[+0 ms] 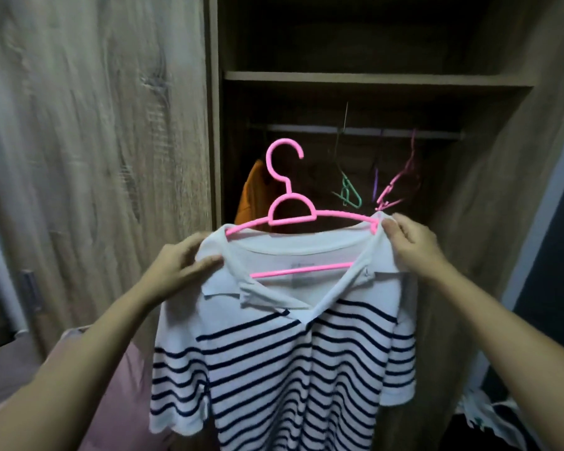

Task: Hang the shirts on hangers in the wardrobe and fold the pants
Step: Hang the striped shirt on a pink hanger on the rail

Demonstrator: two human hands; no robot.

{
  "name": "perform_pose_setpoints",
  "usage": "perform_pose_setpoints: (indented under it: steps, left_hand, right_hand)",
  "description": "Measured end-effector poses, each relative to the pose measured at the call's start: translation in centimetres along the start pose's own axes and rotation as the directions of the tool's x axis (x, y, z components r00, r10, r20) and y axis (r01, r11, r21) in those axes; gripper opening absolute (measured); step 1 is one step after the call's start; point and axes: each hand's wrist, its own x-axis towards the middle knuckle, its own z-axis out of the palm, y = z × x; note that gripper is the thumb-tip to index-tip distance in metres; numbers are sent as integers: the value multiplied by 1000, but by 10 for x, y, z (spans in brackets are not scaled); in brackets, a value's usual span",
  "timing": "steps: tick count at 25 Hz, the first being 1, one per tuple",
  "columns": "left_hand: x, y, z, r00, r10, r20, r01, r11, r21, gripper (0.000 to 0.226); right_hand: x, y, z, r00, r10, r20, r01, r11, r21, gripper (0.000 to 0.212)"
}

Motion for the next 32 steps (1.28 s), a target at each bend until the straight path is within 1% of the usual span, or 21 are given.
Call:
perform_pose_setpoints:
  steps: [2,4,5,7,8,10,11,13,15,17,20,21,22,25,26,27,28,29,30,31,32]
  left_hand:
    - [-3,-3,5,999,-18,-40,17,1000,-6,34]
    - [-4,-3,7,995,-30,-92,27,999,-35,33]
    - [-3,-2,8,993,-18,-113,13,999,-47,29]
    - [1,1,7,990,14,-137,-24,998,-65,28]
    - [3,3,7,989,32,-143,-41,997,-58,31]
    - [6,7,6,982,76,-173,-80,997,-20,30]
    - [6,8,5,975,90,-203,-93,996,-3,28]
    - [6,9,2,965,105,-240,-100,994,35,31]
    - [10,12,-3,975,130,-179,-116,989,89,35]
    - [17,17,-11,989,120,-88,-110,988,112,42]
    - [31,22,-23,994,111,-7,-109,985,136,53]
    - [33,21,-24,992,124,14,-124,981,148,54]
    - [32,20,-23,991,131,18,-132,979,156,52]
    - [25,20,-14,994,97,-42,-90,985,150,42]
    - [24,21,-10,995,79,-59,-69,985,155,41]
    - [24,21,-7,996,54,-71,-42,986,162,41]
    - [25,21,-5,996,21,-82,-6,985,173,41]
    - [28,22,-2,995,-21,-99,40,980,193,42]
    - [31,24,0,990,-68,-120,94,969,227,44]
    - [35,27,3,982,-117,-149,154,951,269,46]
    - [39,33,7,971,-156,-182,209,924,321,47]
  right_hand:
    - [-1,7,-4,993,-73,88,69,996,51,44]
    - [-1,7,-11,968,-128,216,110,990,93,44]
    - [0,5,-14,955,-137,262,121,990,76,37]
    - [3,0,-19,946,-135,296,125,991,52,20]
    - [4,-1,-21,945,-126,303,119,992,40,18]
    - [3,-2,-21,942,-114,315,114,993,16,21]
    - [1,-2,-20,946,-119,300,115,993,30,23]
    - [-3,-1,-16,973,-127,192,104,987,125,23]
    - [-3,-1,-13,990,-117,82,100,978,185,17]
    - [-1,-2,-12,993,-107,53,94,974,208,15]
    - [2,-6,-11,994,-101,36,90,966,243,15]
    - [4,-6,-10,994,-100,40,90,973,214,14]
    - [6,-6,-9,993,-97,64,86,985,149,17]
    - [12,-10,-3,974,-22,224,43,995,-88,38]
    - [14,-13,1,968,-24,251,66,985,-158,48]
    - [17,-17,7,966,-70,247,122,972,-202,57]
    - [20,-22,15,964,-143,224,189,962,-197,61]
    - [21,-32,25,962,-199,185,227,963,-143,56]
    - [21,-45,35,965,-196,174,201,979,-13,47]
    - [21,-60,46,962,-127,242,91,984,154,41]
    - [22,-76,57,925,-51,376,-75,946,315,39]
